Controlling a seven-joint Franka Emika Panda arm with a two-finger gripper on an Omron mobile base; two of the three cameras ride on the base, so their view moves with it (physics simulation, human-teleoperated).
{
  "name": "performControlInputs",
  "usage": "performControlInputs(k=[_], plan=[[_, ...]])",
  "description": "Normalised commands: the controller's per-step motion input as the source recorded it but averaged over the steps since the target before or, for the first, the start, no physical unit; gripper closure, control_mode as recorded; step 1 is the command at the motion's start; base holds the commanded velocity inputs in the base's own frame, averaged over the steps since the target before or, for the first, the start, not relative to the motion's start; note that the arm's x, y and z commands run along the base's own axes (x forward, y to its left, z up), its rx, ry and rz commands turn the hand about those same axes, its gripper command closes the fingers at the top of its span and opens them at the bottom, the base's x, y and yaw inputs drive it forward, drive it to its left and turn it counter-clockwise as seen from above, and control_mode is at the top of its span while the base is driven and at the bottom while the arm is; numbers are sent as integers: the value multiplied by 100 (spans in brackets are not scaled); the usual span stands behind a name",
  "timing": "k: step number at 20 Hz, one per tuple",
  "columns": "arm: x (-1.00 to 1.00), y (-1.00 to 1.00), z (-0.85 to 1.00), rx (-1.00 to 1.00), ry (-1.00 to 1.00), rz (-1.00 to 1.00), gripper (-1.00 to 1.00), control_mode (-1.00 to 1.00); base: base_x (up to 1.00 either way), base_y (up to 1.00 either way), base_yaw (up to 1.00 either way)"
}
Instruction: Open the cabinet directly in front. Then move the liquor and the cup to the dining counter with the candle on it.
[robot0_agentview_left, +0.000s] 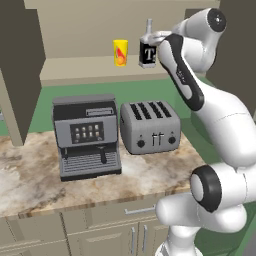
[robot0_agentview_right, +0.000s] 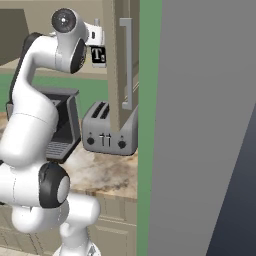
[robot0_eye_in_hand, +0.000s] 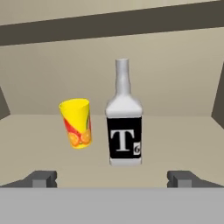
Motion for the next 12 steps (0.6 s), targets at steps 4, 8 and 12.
performControlInputs(k=[4, 8, 12], plan=[[2, 9, 8, 0, -2, 0, -100, -100, 0, 0, 0], [4, 0, 0, 0, 0, 0, -100, -100, 0, 0, 0], [29, 0, 0, 0, 0, 0, -100, -100, 0, 0, 0]])
